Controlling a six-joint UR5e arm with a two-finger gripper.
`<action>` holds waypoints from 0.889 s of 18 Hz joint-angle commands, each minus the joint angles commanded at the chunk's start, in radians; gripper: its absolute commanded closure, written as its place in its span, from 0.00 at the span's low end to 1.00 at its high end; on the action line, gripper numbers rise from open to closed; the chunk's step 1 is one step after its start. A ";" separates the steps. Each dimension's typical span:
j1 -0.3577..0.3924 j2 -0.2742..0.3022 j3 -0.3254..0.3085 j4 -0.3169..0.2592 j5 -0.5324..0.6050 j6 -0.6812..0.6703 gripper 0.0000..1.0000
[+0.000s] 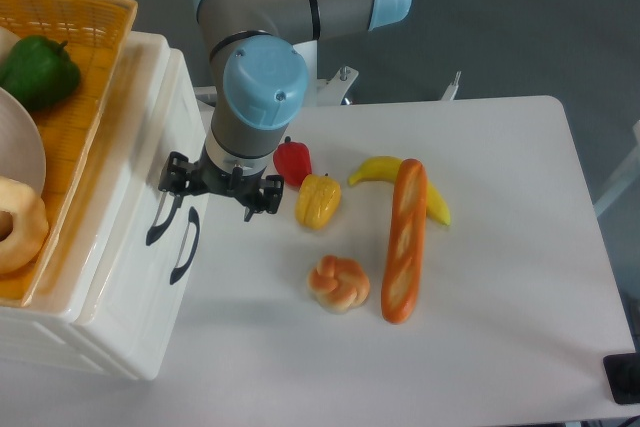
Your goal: Slide open the top white drawer
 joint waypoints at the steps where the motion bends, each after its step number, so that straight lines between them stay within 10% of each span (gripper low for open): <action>1: 0.000 0.000 -0.002 -0.002 -0.002 0.000 0.00; 16: -0.008 -0.003 -0.005 -0.012 -0.012 -0.015 0.00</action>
